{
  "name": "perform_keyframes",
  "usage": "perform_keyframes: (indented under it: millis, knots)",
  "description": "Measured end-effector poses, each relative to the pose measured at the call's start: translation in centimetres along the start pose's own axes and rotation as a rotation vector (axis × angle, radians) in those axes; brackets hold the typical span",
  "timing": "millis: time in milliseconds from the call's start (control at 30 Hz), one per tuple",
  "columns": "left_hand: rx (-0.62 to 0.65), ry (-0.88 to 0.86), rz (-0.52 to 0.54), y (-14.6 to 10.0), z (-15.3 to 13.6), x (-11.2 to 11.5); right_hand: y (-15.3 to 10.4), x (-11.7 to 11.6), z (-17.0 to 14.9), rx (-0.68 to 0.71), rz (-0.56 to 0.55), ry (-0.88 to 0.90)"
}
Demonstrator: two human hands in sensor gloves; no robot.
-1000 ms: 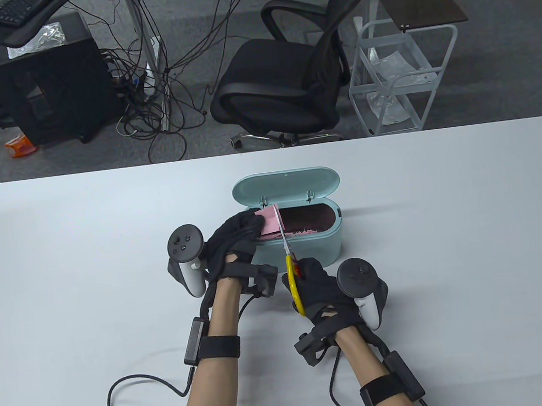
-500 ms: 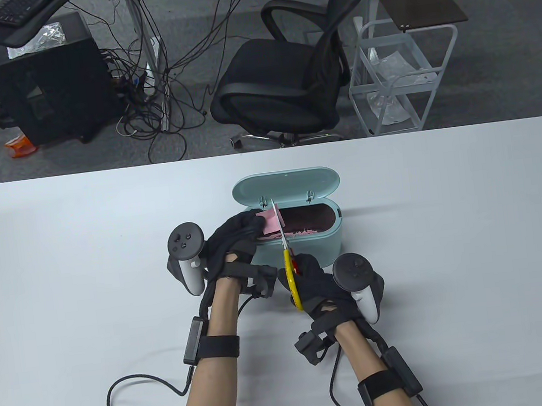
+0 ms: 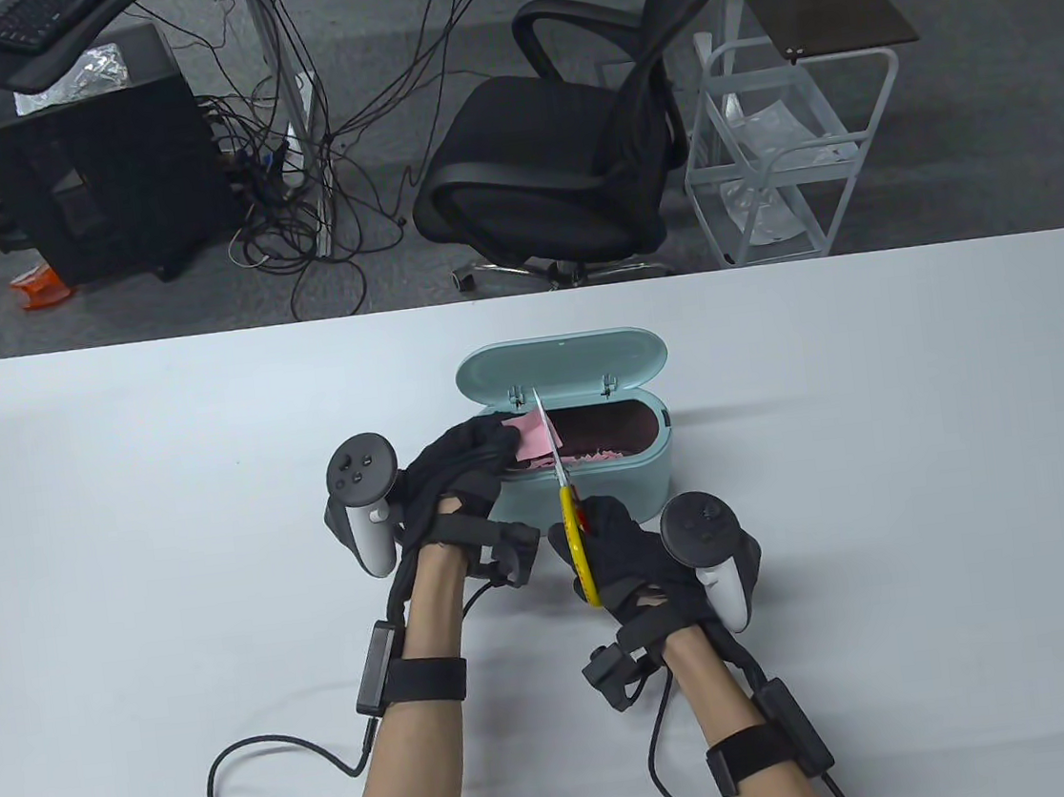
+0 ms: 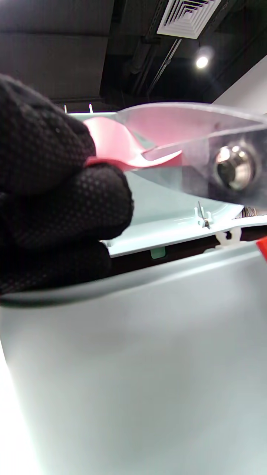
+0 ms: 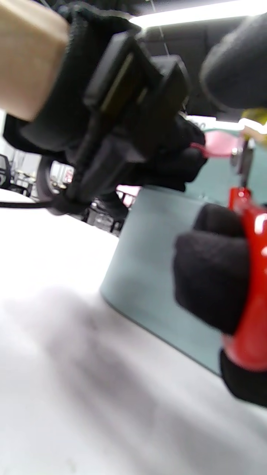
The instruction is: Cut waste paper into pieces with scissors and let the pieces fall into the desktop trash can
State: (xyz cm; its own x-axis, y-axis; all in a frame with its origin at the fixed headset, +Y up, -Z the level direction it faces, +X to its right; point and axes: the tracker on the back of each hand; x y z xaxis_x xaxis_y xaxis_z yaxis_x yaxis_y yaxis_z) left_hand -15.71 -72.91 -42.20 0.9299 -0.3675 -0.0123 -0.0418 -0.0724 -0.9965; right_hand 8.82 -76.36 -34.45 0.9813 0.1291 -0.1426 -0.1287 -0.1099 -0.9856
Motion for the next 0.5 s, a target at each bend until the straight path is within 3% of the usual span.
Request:
perform_keyframes:
  millis: [500]
  knots:
    - [-0.023,0.008,0.036,-0.25,0.10,0.26,-0.25,0.53,0.02,0.022,-0.030,0.053]
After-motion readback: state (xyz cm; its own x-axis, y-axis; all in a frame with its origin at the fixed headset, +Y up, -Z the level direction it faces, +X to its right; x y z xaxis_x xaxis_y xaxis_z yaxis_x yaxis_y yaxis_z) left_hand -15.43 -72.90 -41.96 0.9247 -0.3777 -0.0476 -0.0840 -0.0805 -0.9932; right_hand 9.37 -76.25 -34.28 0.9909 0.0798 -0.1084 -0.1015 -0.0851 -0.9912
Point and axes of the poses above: the tracker on the back of each hand, its own z axis roughly to the thumb side, its own y axis roughly from the wrist to the fingertips, x = y × z, and after that the axes turned 13 degrees about y, right-handed
